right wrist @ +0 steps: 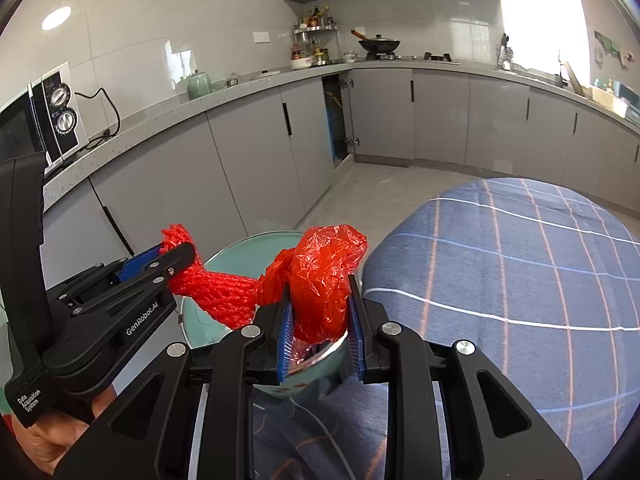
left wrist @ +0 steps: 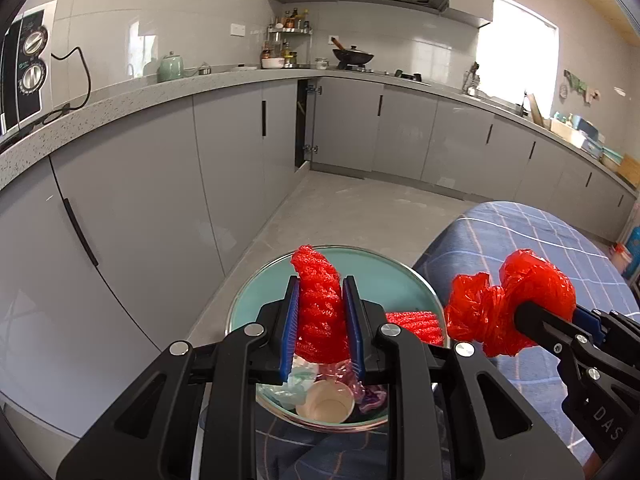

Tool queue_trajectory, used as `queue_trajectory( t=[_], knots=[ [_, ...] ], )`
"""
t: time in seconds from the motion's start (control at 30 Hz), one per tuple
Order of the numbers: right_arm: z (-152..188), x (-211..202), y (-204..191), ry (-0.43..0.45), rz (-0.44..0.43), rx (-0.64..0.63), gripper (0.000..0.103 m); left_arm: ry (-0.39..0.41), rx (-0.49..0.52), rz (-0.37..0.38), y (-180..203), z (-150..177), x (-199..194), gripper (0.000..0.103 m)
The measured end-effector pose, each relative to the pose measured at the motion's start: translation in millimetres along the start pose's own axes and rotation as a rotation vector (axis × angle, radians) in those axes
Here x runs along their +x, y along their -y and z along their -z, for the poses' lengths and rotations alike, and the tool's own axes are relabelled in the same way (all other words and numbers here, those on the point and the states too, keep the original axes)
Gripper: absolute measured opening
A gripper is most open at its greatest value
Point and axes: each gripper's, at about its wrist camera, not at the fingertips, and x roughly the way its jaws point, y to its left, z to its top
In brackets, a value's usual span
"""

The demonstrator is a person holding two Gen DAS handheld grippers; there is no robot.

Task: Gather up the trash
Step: 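Carry both red mesh nets over the teal bin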

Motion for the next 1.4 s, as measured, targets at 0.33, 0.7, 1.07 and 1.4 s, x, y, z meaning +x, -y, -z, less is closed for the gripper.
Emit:
queue_trajectory(
  t=[0.33,0.7,1.07,1.4],
  knots=[
    [-5,18,-10,-0.019,-0.019,-0.006,0.025,-0.016,-0.019,-0.038,-15,0,13,0.022],
    [-8,36,-9,-0.045,-0.024,0.003,0.025,-0.052,-0.028,-0.044,-19,2,29,0.022],
    [-9,54,-2,-0.075,-0.025,0.024,0.025,-0.083,-0.011,-0.055,-12,0,50,0.022],
    [-16,73,2,-0.092,-0.021,0.023,0.025,-0.107,-0.018,-0.073,-11,-8,71,0.022]
  ],
)
